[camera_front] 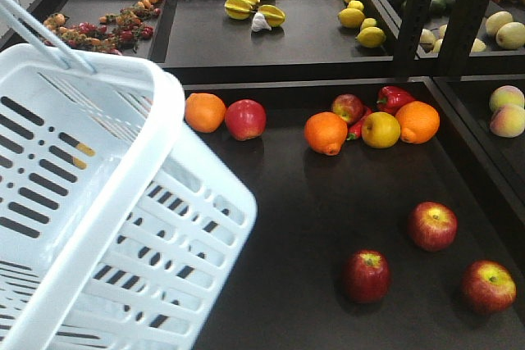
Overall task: Pick three apples into basket with both arms
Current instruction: 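Lower the light-blue basket onto the table with the left gripper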
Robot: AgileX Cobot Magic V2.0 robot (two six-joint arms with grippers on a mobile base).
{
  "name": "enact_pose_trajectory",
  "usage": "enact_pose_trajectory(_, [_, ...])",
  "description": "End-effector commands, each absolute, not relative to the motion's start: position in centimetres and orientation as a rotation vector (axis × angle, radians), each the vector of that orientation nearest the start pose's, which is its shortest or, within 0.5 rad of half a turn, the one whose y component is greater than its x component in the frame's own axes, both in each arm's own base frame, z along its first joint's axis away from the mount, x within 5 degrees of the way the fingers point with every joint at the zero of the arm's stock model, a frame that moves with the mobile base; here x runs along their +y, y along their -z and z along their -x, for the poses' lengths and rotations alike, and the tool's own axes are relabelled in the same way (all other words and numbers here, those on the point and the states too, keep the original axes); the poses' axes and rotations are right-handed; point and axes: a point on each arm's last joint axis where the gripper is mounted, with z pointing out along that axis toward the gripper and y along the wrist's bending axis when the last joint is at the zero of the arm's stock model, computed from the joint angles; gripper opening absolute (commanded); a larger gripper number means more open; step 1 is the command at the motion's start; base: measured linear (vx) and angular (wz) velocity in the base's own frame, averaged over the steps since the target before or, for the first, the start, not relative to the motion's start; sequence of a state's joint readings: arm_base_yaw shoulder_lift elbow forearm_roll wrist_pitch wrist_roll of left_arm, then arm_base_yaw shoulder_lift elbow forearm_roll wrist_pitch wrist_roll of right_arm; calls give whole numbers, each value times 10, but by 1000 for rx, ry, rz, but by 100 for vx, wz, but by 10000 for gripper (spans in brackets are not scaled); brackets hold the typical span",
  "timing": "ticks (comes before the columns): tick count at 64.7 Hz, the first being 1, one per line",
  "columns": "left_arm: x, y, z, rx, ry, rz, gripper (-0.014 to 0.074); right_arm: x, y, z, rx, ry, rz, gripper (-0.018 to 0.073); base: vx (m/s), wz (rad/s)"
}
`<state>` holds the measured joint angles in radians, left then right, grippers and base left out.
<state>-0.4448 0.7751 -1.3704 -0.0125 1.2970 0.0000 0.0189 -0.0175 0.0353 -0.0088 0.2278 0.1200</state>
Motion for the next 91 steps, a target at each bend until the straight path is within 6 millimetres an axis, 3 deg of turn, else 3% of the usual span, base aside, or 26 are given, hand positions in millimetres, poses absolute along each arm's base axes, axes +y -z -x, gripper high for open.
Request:
enact_pose_trajectory(1, [-48,-487,-79,1993,404,-484,-6,0,-186,-56,1657,-90,-83,-9,0,0])
enact_pose_trajectory(14, [-81,-477,-121,1962,394,-788,-6,0,-186,-56,1657,-90,-83,-9,0,0])
enact_pose_trajectory(35, [-139,-411,-244,2000,180,-1254,-6,0,-186,-56,1657,-90,-83,-9,0,0])
enact_pose_trajectory(46, [-167,-392,-303,1969,136,-1393,-6,0,-186,-56,1657,-90,-83,-9,0,0])
enact_pose_trajectory(58, [-193,-376,-354,1939,121,-1464,-6,0,-186,-56,1657,-90,-83,-9,0,0])
enact_pose_trajectory(70, [-211,-357,-383,1907,165,-1522,-6,0,-186,-56,1657,-90,-83,-9,0,0])
enact_pose_trajectory(91, [-223,-333,-400,1851,190,-1581,-6,0,-186,-56,1657,-90,-83,-9,0,0])
